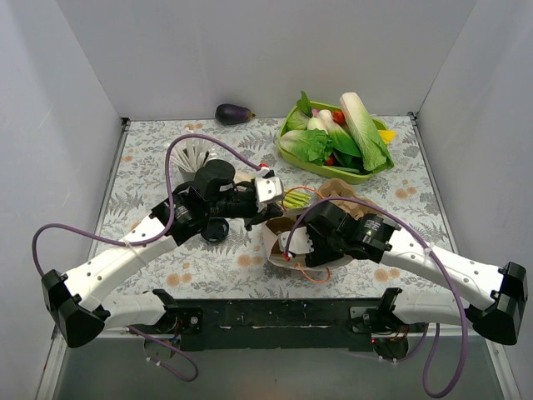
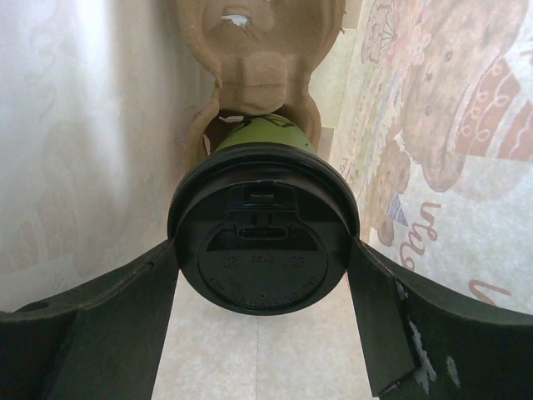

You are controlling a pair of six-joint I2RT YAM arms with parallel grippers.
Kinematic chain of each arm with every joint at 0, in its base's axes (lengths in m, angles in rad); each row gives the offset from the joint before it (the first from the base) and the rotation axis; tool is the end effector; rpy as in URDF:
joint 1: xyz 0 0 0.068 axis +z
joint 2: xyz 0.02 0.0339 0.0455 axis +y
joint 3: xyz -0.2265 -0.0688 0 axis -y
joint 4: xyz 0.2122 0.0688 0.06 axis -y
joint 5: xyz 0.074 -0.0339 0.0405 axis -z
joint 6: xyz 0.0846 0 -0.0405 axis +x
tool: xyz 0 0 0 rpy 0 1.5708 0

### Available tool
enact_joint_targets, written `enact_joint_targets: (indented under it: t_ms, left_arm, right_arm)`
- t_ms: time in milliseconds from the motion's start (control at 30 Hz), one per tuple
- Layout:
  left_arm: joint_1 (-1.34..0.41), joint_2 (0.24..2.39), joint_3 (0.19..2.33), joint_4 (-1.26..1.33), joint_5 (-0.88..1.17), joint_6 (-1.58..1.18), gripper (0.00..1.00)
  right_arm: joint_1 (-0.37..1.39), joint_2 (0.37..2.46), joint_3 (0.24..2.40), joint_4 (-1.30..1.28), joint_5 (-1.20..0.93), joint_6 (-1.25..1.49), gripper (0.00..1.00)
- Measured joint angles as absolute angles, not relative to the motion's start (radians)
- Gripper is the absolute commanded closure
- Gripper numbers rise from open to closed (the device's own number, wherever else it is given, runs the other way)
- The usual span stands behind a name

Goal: Pack the takeout coffee

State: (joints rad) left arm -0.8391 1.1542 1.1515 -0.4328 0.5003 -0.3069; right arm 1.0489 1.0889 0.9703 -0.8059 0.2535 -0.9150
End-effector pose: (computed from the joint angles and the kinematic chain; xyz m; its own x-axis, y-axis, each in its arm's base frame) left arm 0.1536 -0.2318 0.3175 -0.5537 0.2199 -0.8032 0.8142 0.3452 -0.4668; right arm 0.1314 0.1860 0.2242 0.3627 -0.9083 -0.2086 -0.7812 -0.1744 -0.5994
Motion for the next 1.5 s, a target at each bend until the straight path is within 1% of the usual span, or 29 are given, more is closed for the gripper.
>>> enact_joint_targets:
  t_ms: [433,833,933,967,1033,1067,1167,1300,1400,1500]
  left_arm:
    - [-0.817,1.155,1.151,-0.433,0.528,-0.303,1.00]
    - [-0.793,1.177,1.151,-0.424,0.538,-0.298,1.00]
    - [-0.783,1.184,1.152,-0.421,0.539,-0.295,0.98]
    - [-0.779,1.187,1.153,-0.419,0.540,-0.295,0.91]
    - [-0.771,1.193,1.155,-0.416,0.539,-0.295,0.83]
    - [-0.767,1.196,1.157,-0.416,0.538,-0.297,0.73]
    - [-0.751,1.213,1.169,-0.410,0.534,-0.315,0.59]
    - [-0.719,1.225,1.186,-0.410,0.523,-0.341,0.49]
    - [-0.696,1.225,1.201,-0.410,0.511,-0.353,0.45]
    - [-0.682,1.225,1.217,-0.410,0.503,-0.363,0.43]
  right_arm:
    - [1.046,1.101,0.962,-0.778,0.257,-0.929,0.99]
    - [0.916,1.098,0.934,-0.728,0.125,-0.990,0.99]
    - [0.896,1.113,0.936,-0.724,0.096,-1.010,0.99]
    - [0.890,1.120,0.940,-0.726,0.088,-1.019,0.99]
    - [0.881,1.137,0.953,-0.730,0.067,-1.033,0.99]
    - [0.876,1.148,0.961,-0.733,0.057,-1.039,0.99]
    - [0.863,1.188,0.995,-0.751,0.034,-1.054,0.99]
    - [0.848,1.244,1.046,-0.778,0.010,-1.070,0.99]
    - [0.836,1.293,1.090,-0.809,-0.007,-1.085,0.99]
    - [0.828,1.327,1.125,-0.836,-0.015,-1.097,0.99]
